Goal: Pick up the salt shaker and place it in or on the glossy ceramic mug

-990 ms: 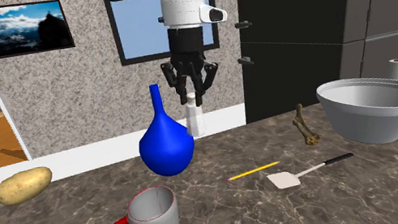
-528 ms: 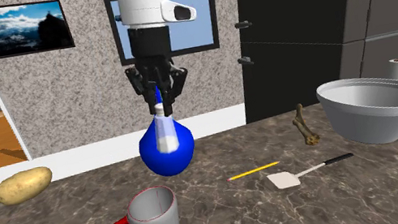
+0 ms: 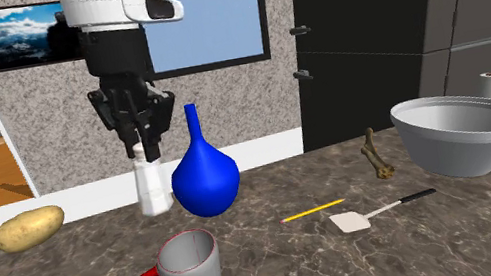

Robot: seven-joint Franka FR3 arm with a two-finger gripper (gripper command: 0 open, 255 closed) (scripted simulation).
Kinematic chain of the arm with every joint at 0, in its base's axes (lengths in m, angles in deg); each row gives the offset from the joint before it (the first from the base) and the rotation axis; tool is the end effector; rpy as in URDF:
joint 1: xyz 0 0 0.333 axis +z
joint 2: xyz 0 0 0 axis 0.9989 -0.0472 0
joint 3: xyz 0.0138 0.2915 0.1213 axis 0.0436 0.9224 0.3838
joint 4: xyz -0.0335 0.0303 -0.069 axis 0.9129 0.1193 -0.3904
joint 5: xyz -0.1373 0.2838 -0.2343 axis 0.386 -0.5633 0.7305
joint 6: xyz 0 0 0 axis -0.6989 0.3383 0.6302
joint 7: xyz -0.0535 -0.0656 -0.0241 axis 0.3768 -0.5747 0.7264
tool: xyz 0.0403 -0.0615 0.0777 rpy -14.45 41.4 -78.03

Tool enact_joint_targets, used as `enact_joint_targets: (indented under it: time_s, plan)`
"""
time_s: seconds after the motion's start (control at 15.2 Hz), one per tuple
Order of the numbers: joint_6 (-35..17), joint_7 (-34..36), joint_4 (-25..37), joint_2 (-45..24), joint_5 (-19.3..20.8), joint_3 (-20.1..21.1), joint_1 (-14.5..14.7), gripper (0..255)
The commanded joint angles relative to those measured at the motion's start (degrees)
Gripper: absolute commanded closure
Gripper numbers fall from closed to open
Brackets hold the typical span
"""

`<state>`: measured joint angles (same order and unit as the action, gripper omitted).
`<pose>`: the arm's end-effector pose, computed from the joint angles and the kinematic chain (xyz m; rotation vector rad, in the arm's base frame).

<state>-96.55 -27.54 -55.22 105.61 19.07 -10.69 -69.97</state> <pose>0.2841 0.2235 0.5756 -3.0498 -0.1132 -0.0059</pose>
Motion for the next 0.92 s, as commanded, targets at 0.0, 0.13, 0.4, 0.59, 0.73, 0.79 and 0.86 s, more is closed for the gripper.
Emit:
enact_joint_targets:
  time_s: [0.0,0.13,0.4,0.59,0.73,0.79,0.86]
  plan:
    - [-0.23,0.64,-1.79,1.64,-0.64,0.53,0.54,255]
    - [-1.68,0.48,-3.44,1.84,-0.85,0.74,0.63,255]
    - [-4.64,0.16,-6.63,2.07,-1.31,1.19,0.82,255]
    - [-6.9,-0.07,-8.93,2.1,-1.67,1.55,0.97,255]
    - [-8.43,-0.22,-10.42,2.05,-1.92,1.8,1.06,255]
    - [-9.2,-0.3,-11.15,2.01,-2.05,1.93,1.11,255]
    - [-9.99,-0.37,-11.87,1.95,-2.18,2.06,1.16,255]
